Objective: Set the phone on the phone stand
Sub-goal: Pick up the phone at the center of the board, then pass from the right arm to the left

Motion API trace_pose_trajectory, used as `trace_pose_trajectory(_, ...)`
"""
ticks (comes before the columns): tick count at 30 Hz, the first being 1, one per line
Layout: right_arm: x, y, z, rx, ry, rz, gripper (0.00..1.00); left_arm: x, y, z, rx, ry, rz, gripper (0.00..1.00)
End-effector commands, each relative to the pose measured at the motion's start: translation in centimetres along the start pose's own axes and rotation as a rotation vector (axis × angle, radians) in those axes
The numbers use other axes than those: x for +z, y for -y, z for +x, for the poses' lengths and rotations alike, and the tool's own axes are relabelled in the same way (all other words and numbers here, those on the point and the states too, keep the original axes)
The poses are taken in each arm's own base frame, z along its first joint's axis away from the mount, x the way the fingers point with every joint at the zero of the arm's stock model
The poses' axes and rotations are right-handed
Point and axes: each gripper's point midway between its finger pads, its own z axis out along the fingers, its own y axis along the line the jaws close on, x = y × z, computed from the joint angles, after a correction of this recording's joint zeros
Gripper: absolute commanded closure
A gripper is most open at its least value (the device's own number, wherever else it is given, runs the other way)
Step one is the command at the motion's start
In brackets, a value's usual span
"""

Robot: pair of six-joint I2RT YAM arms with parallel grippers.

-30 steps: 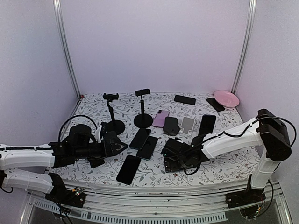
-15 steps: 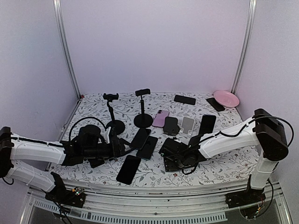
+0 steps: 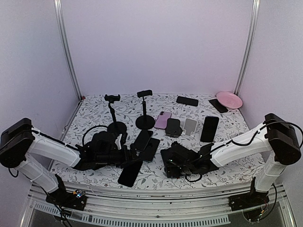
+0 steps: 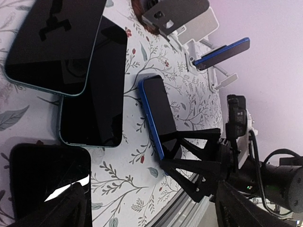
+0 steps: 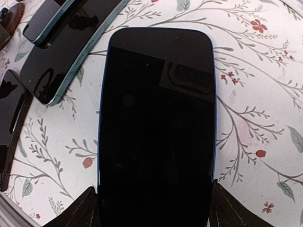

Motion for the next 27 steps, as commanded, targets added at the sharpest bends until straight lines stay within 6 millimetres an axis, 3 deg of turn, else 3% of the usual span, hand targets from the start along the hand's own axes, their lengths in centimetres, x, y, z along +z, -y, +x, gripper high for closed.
trace_pose_trajectory(1,-1.2,-3.1,0.0,0.025,0.028,-0.180,0.34,1.3,1.3,-0.2,-0.047,0.017,0.043,0.06)
trace_pose_trajectory(7,-1.8,-4.4,0.3,0.026,0.051,-0.257,0.35,3.9,1.6,0.5,-0.069,-0.025,0.052,0.16)
trace_pose_trajectory(13,-2.5,-4.8,0.2,0.055,0.069,-0.321,0.34,6.5,1.1,2.0,-0.090,-0.076,0.041,0.31)
trace_pose_trajectory(27,-3.5,-5.2,-0.3,0.047,0.091,-0.352,0.35,9.3,1.5,3.4,-0.095,-0.129,0.053,0.65)
